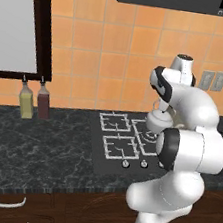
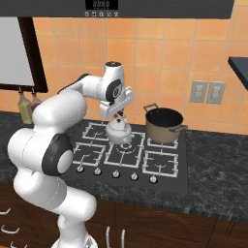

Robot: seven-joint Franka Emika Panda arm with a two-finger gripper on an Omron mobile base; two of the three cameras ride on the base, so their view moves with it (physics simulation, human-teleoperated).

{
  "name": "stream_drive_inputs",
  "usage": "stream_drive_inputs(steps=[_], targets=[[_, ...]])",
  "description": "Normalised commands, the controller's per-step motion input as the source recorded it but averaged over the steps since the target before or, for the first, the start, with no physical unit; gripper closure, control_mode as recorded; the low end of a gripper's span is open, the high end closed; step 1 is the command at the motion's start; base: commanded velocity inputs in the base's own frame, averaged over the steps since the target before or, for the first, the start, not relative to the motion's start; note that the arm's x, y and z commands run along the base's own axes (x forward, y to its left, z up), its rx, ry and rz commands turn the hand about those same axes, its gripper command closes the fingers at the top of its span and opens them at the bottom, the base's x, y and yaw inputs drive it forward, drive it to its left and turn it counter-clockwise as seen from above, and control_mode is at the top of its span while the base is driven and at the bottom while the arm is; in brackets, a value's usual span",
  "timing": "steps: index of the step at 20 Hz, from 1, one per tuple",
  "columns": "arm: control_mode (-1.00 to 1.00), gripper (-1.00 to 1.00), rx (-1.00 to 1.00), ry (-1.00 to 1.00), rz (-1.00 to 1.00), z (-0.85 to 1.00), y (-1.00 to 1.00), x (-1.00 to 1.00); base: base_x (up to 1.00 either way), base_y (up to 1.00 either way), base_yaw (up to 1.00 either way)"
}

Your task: Pick the kettle from the counter and place it on a stove burner. Then turn the burner on.

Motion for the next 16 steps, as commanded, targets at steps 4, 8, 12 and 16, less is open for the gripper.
stream_drive_inputs(steps=[4, 8, 12, 16], targets=[[-1.00, 1.00, 0.00, 0.00, -0.03, -0.28, -0.28, 0.16, 0.00, 0.00, 0.00], [-1.00, 1.00, 0.00, 0.00, -0.02, -0.31, -0.05, 0.20, 0.00, 0.00, 0.00], [-1.00, 1.00, -0.01, 0.00, -0.02, -0.31, 0.00, 0.24, 0.00, 0.00, 0.00], [-1.00, 1.00, -0.01, 0.00, -0.02, -0.31, -0.02, 0.21, 0.00, 0.00, 0.00]])
